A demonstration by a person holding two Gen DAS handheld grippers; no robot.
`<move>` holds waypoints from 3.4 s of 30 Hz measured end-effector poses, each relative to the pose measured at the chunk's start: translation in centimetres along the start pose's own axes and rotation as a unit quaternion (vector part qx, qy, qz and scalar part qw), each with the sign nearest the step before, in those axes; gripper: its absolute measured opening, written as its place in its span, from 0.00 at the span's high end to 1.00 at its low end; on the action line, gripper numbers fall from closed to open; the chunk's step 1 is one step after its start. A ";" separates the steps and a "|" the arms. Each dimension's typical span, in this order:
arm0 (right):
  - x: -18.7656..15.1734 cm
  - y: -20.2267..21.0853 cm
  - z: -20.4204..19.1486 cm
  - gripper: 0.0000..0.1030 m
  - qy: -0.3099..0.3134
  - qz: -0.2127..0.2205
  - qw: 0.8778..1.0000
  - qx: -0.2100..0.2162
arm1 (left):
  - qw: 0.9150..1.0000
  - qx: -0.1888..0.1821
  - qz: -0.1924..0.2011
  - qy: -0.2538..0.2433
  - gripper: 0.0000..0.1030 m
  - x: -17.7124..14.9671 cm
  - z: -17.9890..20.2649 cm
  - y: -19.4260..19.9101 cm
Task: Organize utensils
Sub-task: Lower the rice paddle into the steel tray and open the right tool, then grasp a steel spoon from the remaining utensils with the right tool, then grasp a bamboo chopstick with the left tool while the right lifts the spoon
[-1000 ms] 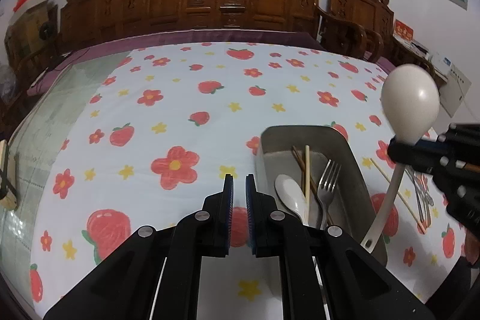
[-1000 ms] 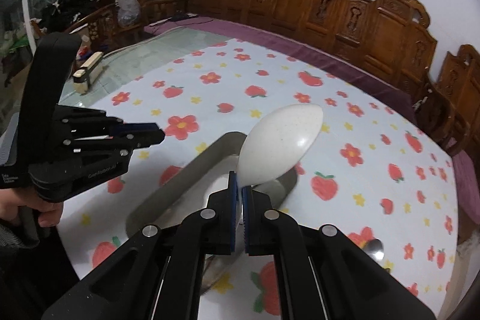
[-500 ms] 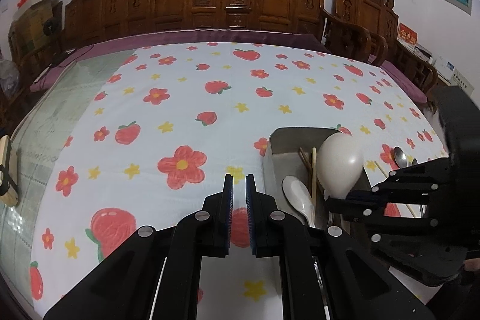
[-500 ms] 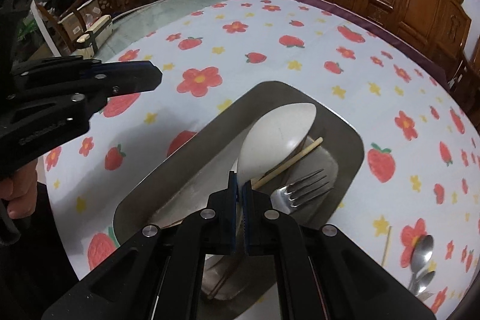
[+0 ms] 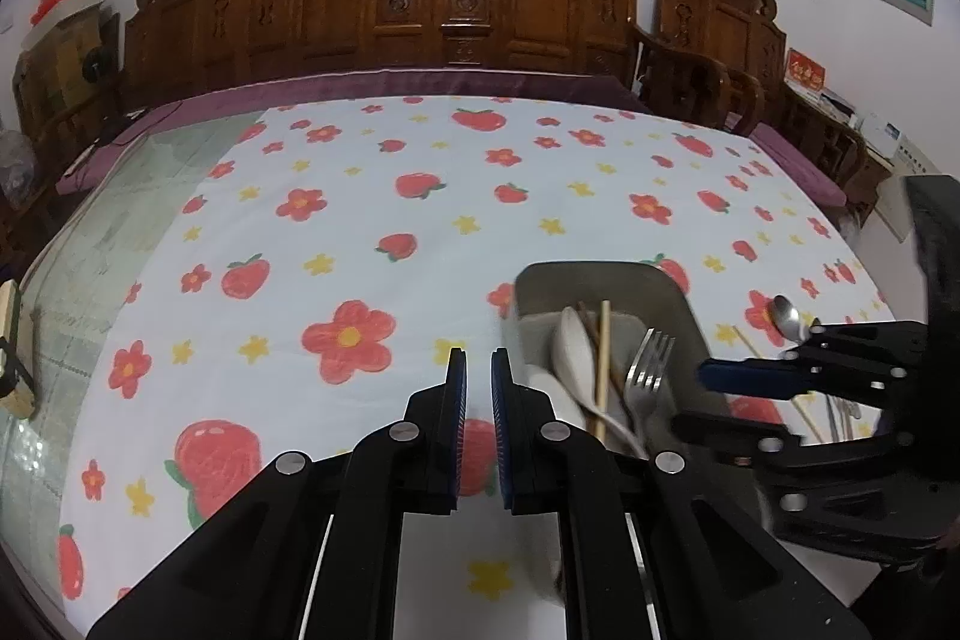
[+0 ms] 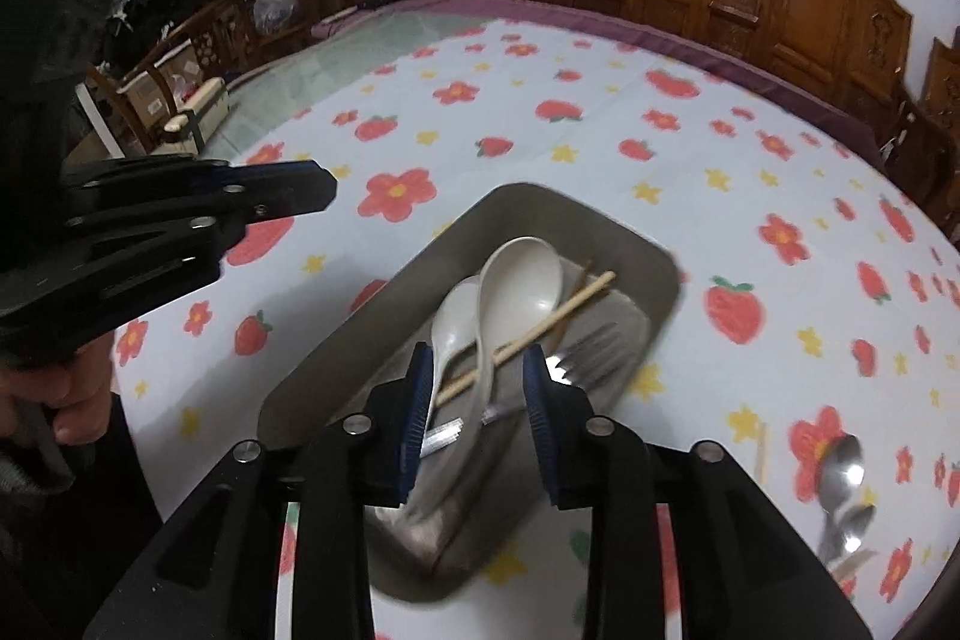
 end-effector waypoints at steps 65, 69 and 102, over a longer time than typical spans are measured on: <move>-11.9 0.1 18.6 0.87 -0.133 -0.041 0.986 -0.095 | 0.989 -0.047 -0.035 -0.139 0.32 -5.6 21.3 -0.6; -11.8 0.1 18.5 0.87 -0.130 -0.049 0.984 -0.108 | 0.988 -0.043 -0.037 -0.141 0.32 -5.6 21.5 -0.8; -14.8 8.2 21.7 0.93 -0.185 0.035 0.976 -0.106 | 0.986 -0.037 -0.106 -0.119 0.44 -4.1 26.7 -10.2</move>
Point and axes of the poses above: each gripper's, at about its wrist camera, not at the fingertips, and y roughly against the way its jaws point, z to its right, x to its top, the point moved 1 cm from there along -y, roughly the way its jaws point, and after that the axes turned 4 degrees about -z, right-handed, at the moved point
